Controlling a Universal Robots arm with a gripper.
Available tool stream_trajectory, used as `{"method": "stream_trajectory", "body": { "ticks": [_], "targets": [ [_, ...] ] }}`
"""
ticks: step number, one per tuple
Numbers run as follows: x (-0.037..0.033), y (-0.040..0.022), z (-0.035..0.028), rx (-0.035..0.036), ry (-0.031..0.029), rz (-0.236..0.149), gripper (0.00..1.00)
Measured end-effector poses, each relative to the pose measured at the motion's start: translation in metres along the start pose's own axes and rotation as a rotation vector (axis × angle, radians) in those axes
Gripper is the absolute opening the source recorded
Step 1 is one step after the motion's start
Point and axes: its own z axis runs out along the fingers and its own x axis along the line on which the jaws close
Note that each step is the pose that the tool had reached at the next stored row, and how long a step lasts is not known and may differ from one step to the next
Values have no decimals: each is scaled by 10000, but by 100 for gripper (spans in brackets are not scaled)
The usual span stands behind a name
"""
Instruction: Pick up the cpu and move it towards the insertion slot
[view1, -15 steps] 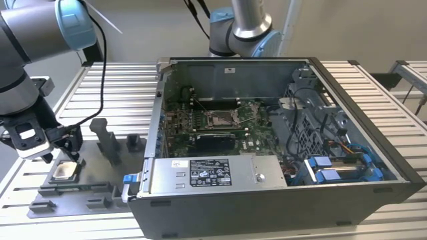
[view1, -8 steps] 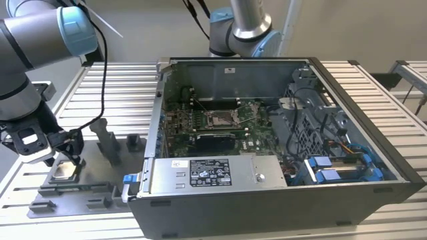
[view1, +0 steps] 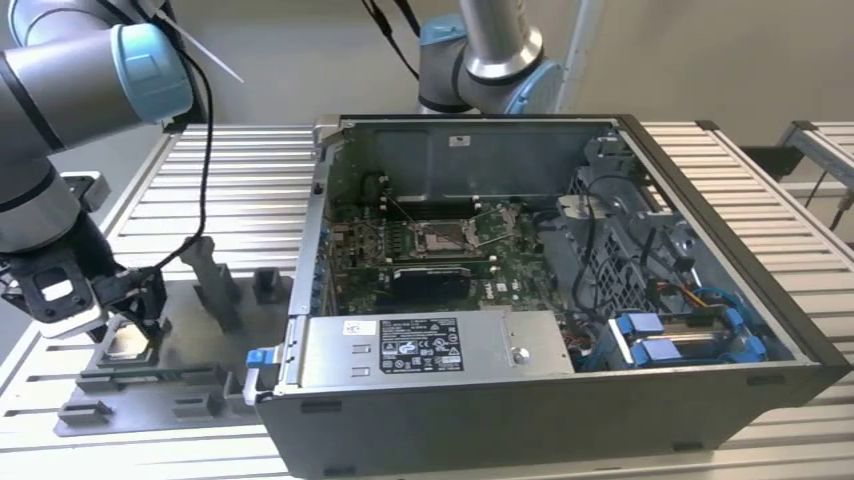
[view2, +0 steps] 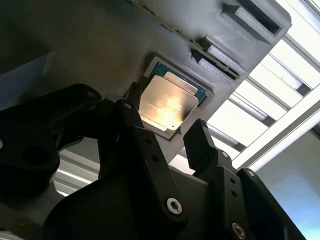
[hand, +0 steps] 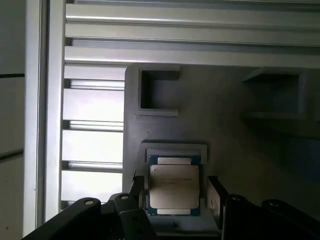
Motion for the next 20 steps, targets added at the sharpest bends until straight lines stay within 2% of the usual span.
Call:
{"method": "stream_trajectory", "body": {
  "ticks": [4, 20],
  "targets": [
    [1, -7, 41, 1, 1, 1, 100],
    [1, -27, 115, 2, 2, 1, 100]
  ]
}}
